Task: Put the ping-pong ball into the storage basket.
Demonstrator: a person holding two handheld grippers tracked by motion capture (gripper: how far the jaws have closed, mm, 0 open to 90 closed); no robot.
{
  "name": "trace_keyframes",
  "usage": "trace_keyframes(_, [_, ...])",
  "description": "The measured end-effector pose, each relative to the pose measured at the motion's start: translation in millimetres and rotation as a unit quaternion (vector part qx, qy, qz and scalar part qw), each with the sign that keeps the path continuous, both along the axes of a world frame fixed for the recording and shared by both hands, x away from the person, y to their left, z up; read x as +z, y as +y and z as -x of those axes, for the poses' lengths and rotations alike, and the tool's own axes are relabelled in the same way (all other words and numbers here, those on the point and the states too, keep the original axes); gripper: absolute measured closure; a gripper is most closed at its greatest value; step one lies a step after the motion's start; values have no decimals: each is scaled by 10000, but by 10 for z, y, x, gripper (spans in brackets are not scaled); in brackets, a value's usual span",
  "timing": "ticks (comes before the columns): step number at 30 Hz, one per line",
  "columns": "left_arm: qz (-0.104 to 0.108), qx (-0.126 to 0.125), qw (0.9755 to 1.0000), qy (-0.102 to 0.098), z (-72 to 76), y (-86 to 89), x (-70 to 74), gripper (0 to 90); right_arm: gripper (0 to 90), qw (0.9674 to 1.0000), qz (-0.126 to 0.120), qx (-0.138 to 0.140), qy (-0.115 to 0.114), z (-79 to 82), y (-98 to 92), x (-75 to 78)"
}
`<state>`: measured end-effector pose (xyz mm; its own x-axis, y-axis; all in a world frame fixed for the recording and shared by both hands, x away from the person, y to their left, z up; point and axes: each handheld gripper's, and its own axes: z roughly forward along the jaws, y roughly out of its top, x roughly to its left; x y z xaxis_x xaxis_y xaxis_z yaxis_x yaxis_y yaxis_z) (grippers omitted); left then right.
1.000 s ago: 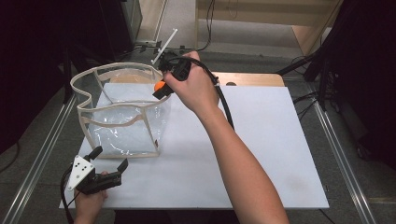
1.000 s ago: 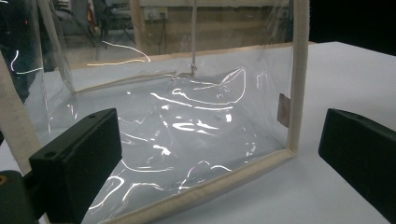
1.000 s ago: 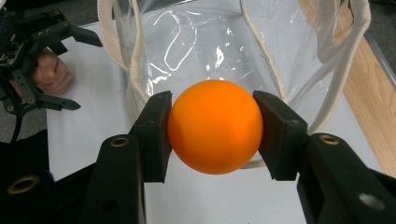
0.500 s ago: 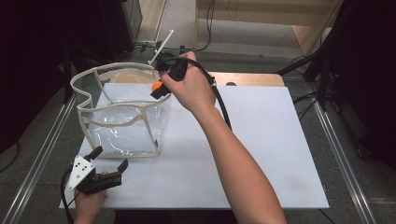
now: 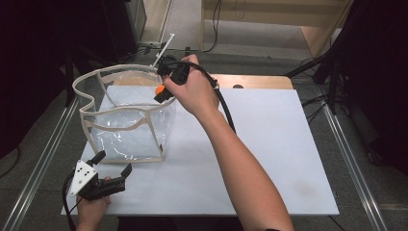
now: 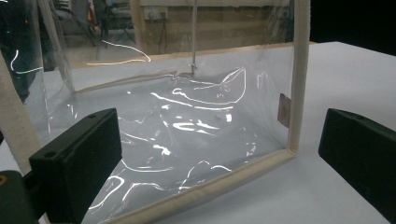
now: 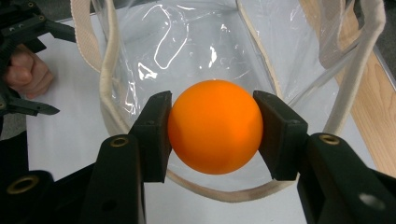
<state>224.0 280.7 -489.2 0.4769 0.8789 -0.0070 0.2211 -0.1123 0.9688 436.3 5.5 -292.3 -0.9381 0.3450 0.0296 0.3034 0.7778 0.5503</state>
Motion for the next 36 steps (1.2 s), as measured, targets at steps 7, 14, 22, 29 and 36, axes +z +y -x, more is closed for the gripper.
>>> trace_keyframes(7, [-6,-3,10000,-3,-1,3,0,0,479,10000,49,-31,9,-13,18,-35])
trace_keyframes(14, [-5,-6,10000,-3,-1,2,0,0,393,10000,15,-2,-37,9,11,-32])
trace_keyframes(22, [-5,-9,10000,1,0,0,0,0,249,9997,-153,-78,-171,63,-42,40])
trace_keyframes(29, [-39,-12,10000,0,0,2,1,0,135,9992,-287,-236,-172,108,-170,74])
trace_keyframes(36, [-54,-11,10000,0,-1,-2,0,0,83,9987,-380,-288,-156,161,-307,38])
